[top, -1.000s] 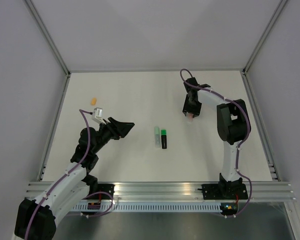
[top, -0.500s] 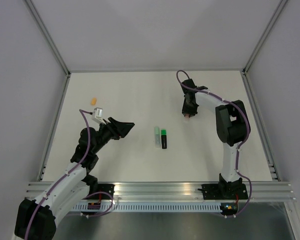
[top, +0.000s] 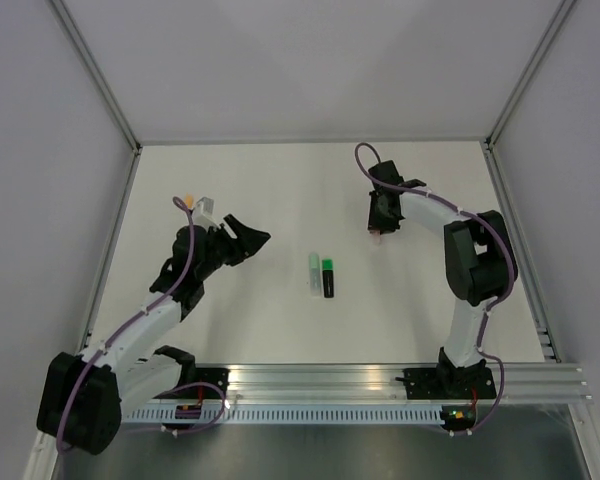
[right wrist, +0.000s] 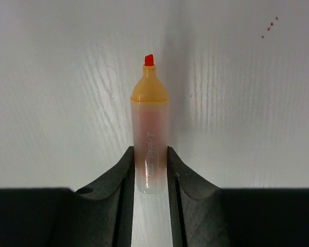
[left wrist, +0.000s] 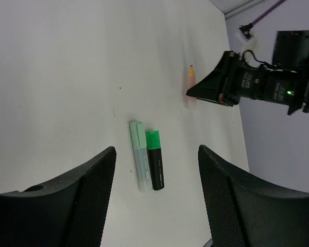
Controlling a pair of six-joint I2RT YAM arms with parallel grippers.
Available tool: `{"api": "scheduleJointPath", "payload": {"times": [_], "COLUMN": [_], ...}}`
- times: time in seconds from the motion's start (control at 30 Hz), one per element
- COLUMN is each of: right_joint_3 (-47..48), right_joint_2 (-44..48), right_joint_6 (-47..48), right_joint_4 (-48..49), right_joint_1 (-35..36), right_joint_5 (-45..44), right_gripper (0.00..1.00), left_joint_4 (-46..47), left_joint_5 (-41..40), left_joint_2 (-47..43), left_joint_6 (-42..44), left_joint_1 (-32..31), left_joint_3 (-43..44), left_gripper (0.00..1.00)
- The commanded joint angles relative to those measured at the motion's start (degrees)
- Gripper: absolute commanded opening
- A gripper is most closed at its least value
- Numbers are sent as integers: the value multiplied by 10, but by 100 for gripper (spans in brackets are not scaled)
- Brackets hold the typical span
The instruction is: Insert the pens into the pen caps
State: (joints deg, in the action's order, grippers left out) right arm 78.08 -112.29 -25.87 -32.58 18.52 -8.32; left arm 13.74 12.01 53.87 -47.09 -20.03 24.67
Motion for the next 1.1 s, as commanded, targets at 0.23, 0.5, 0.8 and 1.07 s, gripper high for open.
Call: {"api": "scheduleJointPath", "payload": {"times": [0.23,0.5,0.8,1.07], "right_joint_3": [-114,-316,-413,-421], "right_joint_2": [234,480,610,647], "right_joint_6": [14,-50,-101,-109], "right_joint_4": [140,261,356,364], "right_joint_1": [-1,17,28,28], "right_joint_5": [112,254,374,410], "right_gripper": [0,0,0,0], "left_joint_4": [-216,-304,-430,-390], "left_joint_5": [-14,-53,-135,-88], "left_joint_2": [201,278,457,554], "left_joint_6": [-84,-77,115,374], "left_joint_1": [129,246,268,269], "left_joint_3": [230,372,610,642], "left_gripper": [68,67,68,63]}}
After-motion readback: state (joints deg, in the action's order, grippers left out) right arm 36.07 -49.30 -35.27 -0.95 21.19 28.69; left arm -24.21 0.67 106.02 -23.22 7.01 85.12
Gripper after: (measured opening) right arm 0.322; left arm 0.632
